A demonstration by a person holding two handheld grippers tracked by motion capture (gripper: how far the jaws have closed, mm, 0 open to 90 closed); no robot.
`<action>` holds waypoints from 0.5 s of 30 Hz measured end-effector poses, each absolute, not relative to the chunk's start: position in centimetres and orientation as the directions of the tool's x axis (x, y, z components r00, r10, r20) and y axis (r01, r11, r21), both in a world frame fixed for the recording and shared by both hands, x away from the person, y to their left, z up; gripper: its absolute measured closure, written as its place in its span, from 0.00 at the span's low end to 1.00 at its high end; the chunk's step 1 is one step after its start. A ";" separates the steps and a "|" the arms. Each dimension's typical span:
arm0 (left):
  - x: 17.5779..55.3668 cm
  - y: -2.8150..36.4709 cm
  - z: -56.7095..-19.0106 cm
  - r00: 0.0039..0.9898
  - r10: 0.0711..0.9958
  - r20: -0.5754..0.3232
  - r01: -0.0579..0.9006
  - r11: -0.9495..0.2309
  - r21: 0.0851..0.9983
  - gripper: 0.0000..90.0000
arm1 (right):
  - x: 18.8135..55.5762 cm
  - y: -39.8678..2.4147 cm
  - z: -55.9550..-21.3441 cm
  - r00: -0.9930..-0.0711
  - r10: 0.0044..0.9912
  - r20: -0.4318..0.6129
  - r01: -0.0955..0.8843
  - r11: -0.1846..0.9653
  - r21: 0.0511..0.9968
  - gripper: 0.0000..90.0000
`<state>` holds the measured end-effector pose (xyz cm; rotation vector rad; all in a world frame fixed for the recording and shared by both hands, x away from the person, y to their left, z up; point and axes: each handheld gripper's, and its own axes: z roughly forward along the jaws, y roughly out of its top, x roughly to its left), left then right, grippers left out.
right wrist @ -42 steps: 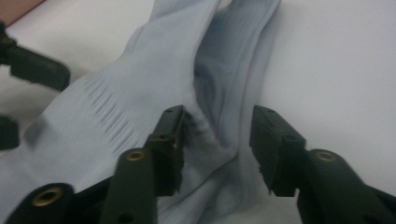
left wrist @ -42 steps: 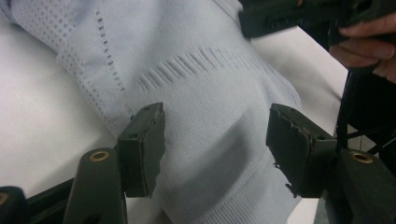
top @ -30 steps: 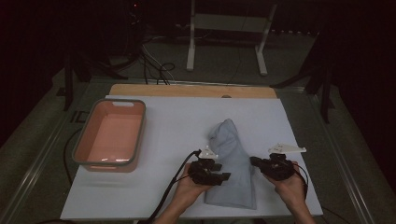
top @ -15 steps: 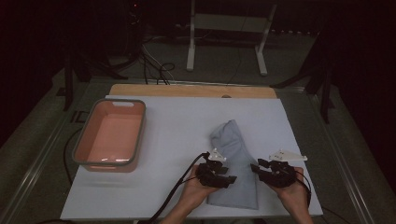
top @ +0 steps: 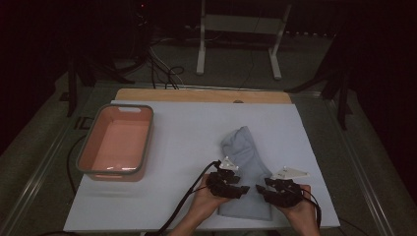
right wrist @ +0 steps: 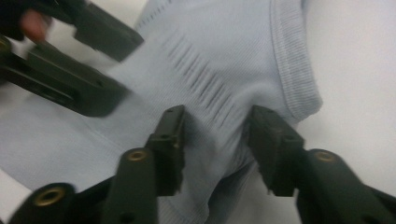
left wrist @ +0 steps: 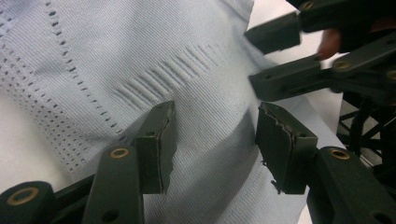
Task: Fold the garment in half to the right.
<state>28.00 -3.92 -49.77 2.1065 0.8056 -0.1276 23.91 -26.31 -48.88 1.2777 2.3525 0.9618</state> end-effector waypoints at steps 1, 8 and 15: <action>28.1 -3.8 -49.7 0.786 0.497 -0.367 0.589 -0.422 0.689 0.54 | 24.0 -26.3 -49.0 -0.562 0.826 0.048 0.630 0.390 0.671 0.72; 28.9 -2.2 -49.0 0.767 0.527 -0.367 0.599 -0.383 0.703 0.52 | 24.0 -26.3 -49.3 -0.553 0.832 0.029 0.643 0.405 0.650 0.93; 30.1 -0.4 -48.6 0.736 0.578 -0.352 0.611 -0.344 0.713 0.52 | 24.1 -26.4 -49.3 -0.567 0.824 0.019 0.635 0.422 0.647 0.94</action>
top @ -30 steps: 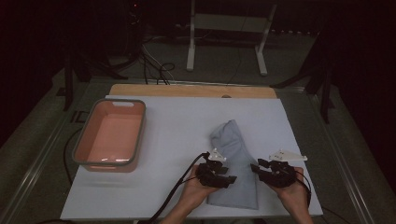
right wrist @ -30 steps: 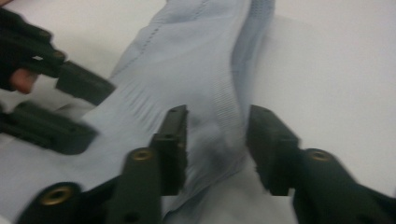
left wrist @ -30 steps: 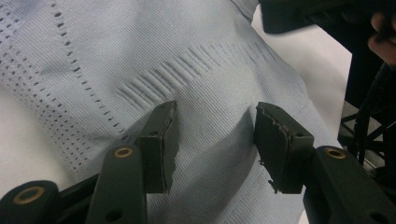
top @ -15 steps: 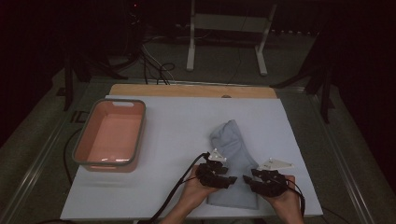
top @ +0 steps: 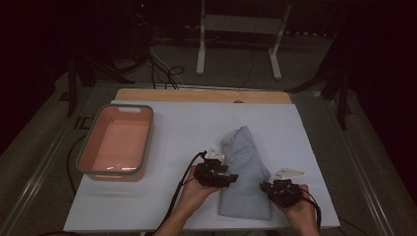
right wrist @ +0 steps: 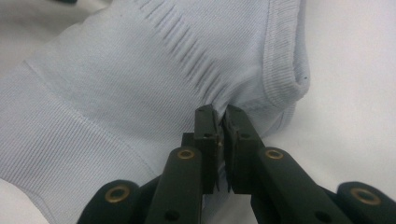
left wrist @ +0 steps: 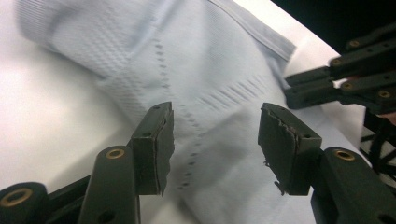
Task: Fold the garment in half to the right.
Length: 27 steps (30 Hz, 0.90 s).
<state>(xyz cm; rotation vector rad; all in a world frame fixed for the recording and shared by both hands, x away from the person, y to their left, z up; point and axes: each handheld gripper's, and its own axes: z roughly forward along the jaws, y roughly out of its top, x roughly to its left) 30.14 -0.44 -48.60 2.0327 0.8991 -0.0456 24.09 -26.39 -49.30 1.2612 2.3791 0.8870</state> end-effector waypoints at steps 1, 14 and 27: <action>30.3 -0.3 -48.6 0.735 0.582 -0.348 0.611 -0.345 0.713 0.51 | 24.1 -26.4 -49.3 -0.568 0.823 0.018 0.634 0.423 0.647 0.94; 31.9 0.6 -48.1 0.722 0.614 -0.318 0.601 -0.328 0.729 0.43 | 24.0 -26.6 -49.2 -0.577 0.817 0.023 0.628 0.426 0.651 0.95; 34.1 1.4 -47.8 0.707 0.646 -0.289 0.596 -0.324 0.735 0.40 | 24.0 -26.7 -49.2 -0.576 0.817 0.026 0.628 0.422 0.654 0.94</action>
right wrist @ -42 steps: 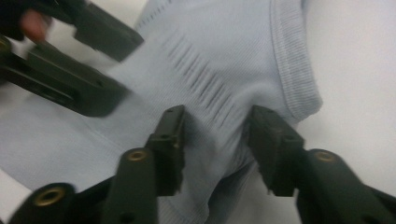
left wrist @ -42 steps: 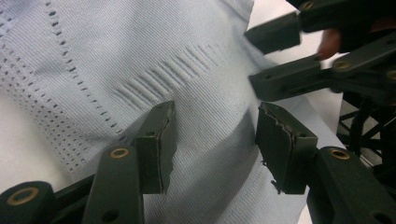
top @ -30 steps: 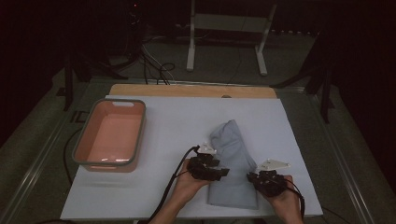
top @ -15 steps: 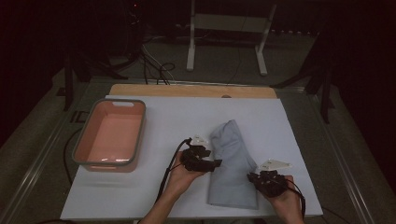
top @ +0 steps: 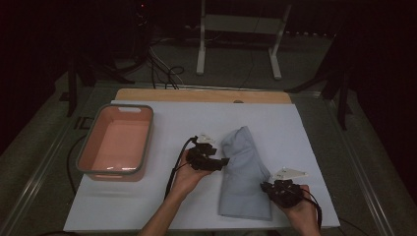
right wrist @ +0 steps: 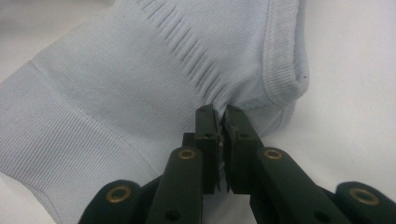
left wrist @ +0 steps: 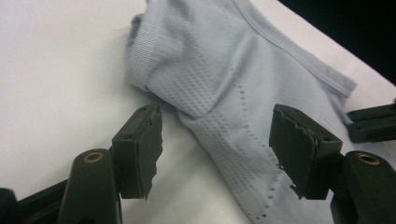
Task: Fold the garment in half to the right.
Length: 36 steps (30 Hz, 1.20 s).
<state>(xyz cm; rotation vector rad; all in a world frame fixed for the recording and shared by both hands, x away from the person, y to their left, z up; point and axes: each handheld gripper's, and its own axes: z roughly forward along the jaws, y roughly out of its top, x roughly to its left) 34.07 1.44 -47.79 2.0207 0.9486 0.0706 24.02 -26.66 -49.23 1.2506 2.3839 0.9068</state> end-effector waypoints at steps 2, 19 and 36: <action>34.5 1.5 -47.8 0.705 0.650 -0.283 0.595 -0.324 0.736 0.40 | 24.0 -26.7 -49.2 -0.577 0.816 0.026 0.627 0.423 0.654 0.94; 38.4 0.9 -48.5 0.689 0.684 -0.240 0.605 -0.359 0.711 0.50 | 24.0 -26.7 -49.2 -0.581 0.813 0.032 0.627 0.422 0.655 0.94; 41.4 -1.2 -50.1 0.697 0.688 -0.201 0.604 -0.413 0.681 0.88 | 24.0 -26.9 -49.3 -0.587 0.808 0.039 0.627 0.423 0.654 0.94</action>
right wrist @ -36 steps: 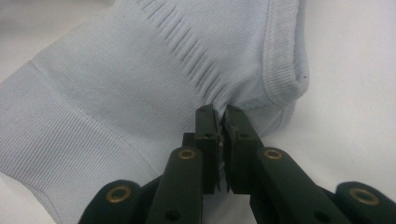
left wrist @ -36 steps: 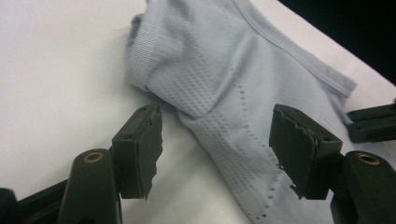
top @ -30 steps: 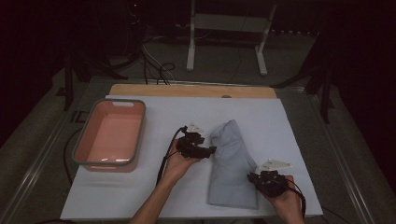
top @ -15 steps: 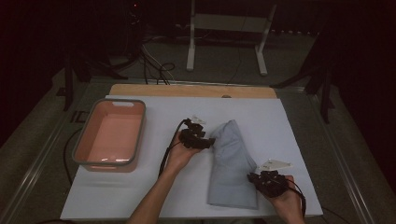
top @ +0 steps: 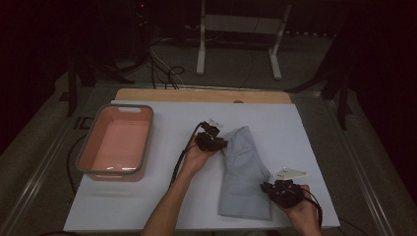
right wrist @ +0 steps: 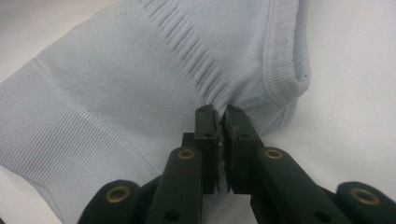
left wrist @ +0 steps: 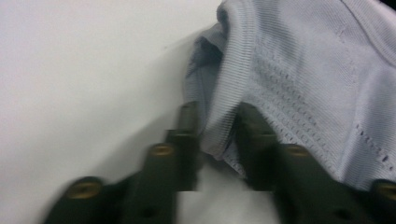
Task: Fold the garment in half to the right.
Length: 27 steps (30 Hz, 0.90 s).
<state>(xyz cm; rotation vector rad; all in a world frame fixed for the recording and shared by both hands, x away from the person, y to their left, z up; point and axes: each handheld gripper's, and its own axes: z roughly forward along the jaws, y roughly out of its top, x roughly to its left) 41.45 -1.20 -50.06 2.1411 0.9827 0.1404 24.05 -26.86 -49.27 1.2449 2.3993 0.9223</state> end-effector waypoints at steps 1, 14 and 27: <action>41.5 -1.2 -49.9 0.696 0.691 -0.195 0.601 -0.413 0.684 0.91 | 24.0 -26.8 -49.2 -0.585 0.810 0.050 0.634 0.417 0.651 0.94; 42.3 1.1 -47.5 0.647 0.744 -0.165 0.617 -0.384 0.687 0.96 | 24.1 -26.6 -49.1 -0.585 0.809 0.064 0.639 0.411 0.651 0.96; 41.5 0.3 -47.7 0.652 0.743 -0.153 0.605 -0.387 0.696 0.60 | 24.4 -25.8 -49.1 -0.571 0.820 0.030 0.625 0.411 0.664 0.96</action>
